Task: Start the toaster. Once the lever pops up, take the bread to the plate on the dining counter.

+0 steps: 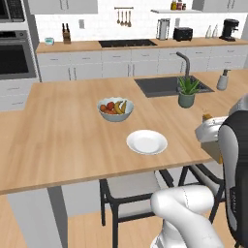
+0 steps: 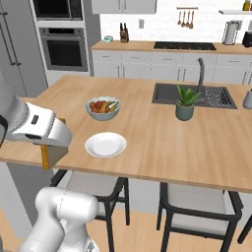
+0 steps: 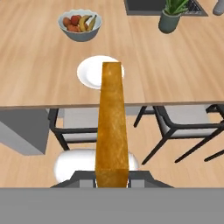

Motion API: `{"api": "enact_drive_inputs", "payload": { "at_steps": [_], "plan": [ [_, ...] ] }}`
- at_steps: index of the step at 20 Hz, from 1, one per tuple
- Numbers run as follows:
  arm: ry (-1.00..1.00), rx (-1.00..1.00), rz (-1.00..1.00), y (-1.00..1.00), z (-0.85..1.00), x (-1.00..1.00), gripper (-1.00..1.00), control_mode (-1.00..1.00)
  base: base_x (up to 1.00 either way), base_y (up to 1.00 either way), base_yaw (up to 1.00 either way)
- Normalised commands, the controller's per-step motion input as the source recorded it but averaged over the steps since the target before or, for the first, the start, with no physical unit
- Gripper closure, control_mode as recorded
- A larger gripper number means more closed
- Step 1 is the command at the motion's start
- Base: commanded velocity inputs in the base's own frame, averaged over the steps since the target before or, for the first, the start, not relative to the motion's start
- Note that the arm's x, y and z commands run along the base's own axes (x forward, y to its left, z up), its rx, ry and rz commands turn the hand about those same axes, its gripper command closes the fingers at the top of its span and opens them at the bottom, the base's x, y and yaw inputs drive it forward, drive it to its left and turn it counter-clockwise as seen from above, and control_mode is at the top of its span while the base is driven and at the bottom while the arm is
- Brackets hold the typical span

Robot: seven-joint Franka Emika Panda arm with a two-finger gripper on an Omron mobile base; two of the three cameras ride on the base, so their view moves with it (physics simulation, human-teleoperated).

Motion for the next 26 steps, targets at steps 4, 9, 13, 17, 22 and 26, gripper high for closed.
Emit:
{"api": "enact_drive_inputs", "payload": {
  "at_steps": [4, 9, 13, 17, 22, 26],
  "plan": [
    [0.01, 0.00, 0.01, 0.49, -0.07, 0.85, 1.00, -1.00, 0.00, 0.00, 0.00],
    [0.02, 0.02, 0.08, 0.06, -0.27, 0.90, 1.00, -1.00, 0.00, 0.00, 0.00],
    [0.06, 0.10, 0.06, 0.00, -0.58, 0.84, 1.00, -1.00, 0.00, 0.00, 0.00],
    [0.09, 0.13, 0.03, 0.00, -0.60, 0.84, 1.00, -1.00, 0.00, 0.00, 0.00],
    [0.05, 0.15, 0.06, -0.01, -0.40, 0.63, 1.00, -1.00, 0.00, 0.00, 0.00],
    [0.02, 0.09, 0.05, 0.00, -0.33, 0.53, 1.00, -1.00, 0.00, 0.00, 0.00]
  ]
}}
